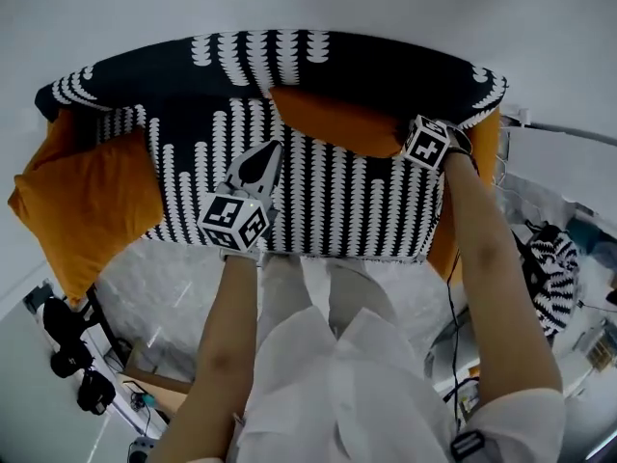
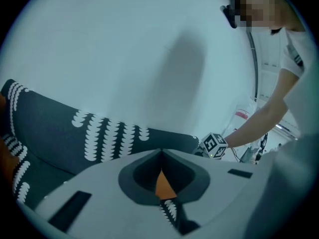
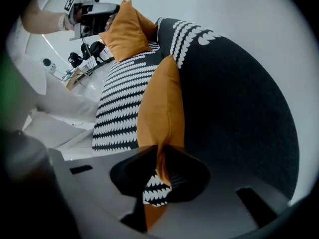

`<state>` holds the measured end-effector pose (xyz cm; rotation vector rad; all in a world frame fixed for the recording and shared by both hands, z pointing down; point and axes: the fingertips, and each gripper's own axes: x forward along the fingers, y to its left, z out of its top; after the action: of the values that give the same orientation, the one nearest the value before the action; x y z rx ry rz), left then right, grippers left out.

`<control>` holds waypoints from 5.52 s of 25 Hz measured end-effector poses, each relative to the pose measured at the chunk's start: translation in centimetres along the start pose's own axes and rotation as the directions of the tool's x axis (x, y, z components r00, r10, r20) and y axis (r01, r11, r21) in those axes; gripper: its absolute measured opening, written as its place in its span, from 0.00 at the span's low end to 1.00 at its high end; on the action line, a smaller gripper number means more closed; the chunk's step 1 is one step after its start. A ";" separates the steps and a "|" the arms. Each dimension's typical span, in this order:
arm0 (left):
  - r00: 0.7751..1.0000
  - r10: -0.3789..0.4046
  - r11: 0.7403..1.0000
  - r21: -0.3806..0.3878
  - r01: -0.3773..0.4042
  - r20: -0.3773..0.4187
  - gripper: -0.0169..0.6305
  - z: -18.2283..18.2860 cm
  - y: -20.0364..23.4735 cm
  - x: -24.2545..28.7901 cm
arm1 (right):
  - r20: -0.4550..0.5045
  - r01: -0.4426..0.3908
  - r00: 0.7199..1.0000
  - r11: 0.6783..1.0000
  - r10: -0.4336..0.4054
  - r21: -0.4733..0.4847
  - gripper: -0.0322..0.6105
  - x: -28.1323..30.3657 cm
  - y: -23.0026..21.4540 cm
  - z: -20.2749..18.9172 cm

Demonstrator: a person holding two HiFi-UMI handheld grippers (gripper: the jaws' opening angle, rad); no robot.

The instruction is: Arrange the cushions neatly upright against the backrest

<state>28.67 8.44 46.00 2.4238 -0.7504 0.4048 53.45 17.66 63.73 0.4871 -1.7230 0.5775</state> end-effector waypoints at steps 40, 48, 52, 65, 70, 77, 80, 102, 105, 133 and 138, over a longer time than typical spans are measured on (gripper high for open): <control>0.981 -0.142 0.988 0.038 0.148 -0.129 0.05 -1.9 -11.0 10.6 | 0.145 0.191 0.962 0.947 -0.233 0.257 0.49 -2.3 -4.9 -10.7; 0.985 -0.120 0.992 0.024 0.124 -0.127 0.05 -2.3 -10.1 9.4 | 0.050 0.204 0.978 0.979 -0.204 0.019 0.54 3.1 -2.7 -5.3; 0.986 -0.106 0.994 0.010 0.108 -0.131 0.05 -3.1 -9.6 8.8 | -0.048 0.232 0.970 0.967 -0.238 -0.100 0.54 5.7 -2.3 -5.9; 0.988 -0.110 0.994 -0.018 0.108 -0.106 0.05 -2.7 -9.2 7.5 | -0.217 0.032 0.975 0.996 -0.050 -0.083 0.32 3.8 -2.1 -6.1; 0.988 -0.107 0.994 -0.024 0.105 -0.109 0.05 -2.9 -8.6 7.6 | -0.251 -0.037 0.967 0.999 0.031 -0.021 0.34 3.9 -3.1 -6.5; 0.989 -0.091 0.996 -0.034 0.087 -0.118 0.05 -3.4 -7.5 7.1 | -0.261 -0.034 0.965 0.998 0.017 -0.059 0.41 5.9 -4.6 -7.3; 0.990 -0.079 0.996 -0.036 0.076 -0.114 0.05 -3.4 -6.9 6.7 | -0.259 -0.013 0.966 0.998 -0.003 -0.060 0.51 5.5 -5.6 -6.9; 0.999 -0.050 0.998 0.024 0.051 -0.013 0.05 3.4 -7.8 1.1 | 0.522 -0.051 0.755 0.758 -0.397 0.651 0.11 -13.9 -3.0 1.2; 0.999 -0.036 0.999 0.031 0.035 0.014 0.05 4.8 -8.5 -1.2 | 0.596 -0.126 0.674 0.726 -0.437 0.676 0.06 -17.3 -0.1 2.2; 0.948 0.240 0.965 0.055 -0.256 0.207 0.05 9.5 -7.7 -19.0 | 0.844 -0.301 0.523 0.901 -0.118 0.312 0.06 -25.9 13.1 17.7; 0.933 0.309 0.938 0.099 -0.331 0.186 0.05 9.3 -4.2 -23.6 | 0.851 -0.312 0.522 0.914 -0.064 0.261 0.06 -25.1 15.7 21.2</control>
<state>13.42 15.76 26.60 2.4799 -1.2396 0.3876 33.22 17.49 33.45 1.0695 -2.6283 0.8852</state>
